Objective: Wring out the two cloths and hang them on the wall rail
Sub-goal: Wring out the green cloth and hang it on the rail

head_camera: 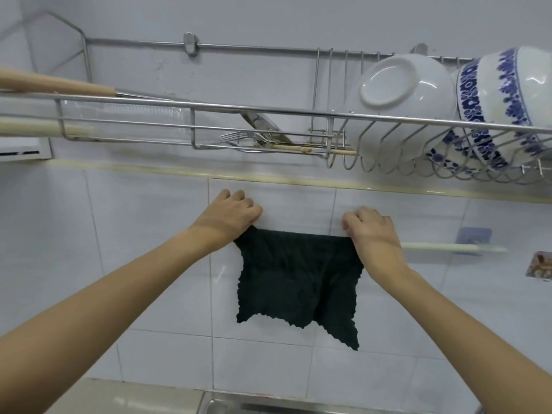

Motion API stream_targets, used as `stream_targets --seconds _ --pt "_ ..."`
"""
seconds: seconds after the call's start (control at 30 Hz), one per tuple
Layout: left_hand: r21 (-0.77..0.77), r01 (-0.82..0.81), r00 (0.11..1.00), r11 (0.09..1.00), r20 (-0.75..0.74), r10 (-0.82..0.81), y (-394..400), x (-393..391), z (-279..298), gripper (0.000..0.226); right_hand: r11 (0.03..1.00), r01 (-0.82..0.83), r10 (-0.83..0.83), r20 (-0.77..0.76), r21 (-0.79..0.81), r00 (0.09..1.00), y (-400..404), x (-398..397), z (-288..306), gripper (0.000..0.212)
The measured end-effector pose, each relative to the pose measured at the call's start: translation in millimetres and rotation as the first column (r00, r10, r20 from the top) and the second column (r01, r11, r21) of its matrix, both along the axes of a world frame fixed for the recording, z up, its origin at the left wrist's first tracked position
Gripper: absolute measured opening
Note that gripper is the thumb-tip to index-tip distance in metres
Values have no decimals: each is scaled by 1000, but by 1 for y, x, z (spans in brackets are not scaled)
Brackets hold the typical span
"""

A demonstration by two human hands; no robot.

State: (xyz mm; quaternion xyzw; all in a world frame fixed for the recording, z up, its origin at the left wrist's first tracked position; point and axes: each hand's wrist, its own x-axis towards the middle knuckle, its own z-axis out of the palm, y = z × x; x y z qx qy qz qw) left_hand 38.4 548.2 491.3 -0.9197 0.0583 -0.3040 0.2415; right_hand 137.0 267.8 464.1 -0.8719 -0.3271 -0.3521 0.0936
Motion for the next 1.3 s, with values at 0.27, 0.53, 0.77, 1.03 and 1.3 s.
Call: stream_targets --seconds 0.27,0.53,0.77,1.03,1.3 --pt "-449 11 946 893 -285 -154 19 -11 -2 11 988 -157 150 -239 -8 959 -21 0 -3 18" --pt "-532 33 983 846 -136 -124 6 -12 -19 27 990 -127 136 -154 69 979 -11 -6 -2 27" --pt "-418 -2 992 909 -116 -52 6 -12 -22 30 994 -75 86 -157 76 984 -12 -7 4 19" --pt "-390 -46 991 920 -131 -6 -3 -17 -25 25 989 -4 -48 -336 -151 941 -3 -19 9 21" --pt "-391 77 994 917 107 -38 -30 -47 -35 32 1000 -16 18 -110 21 994 -11 -49 -11 45"
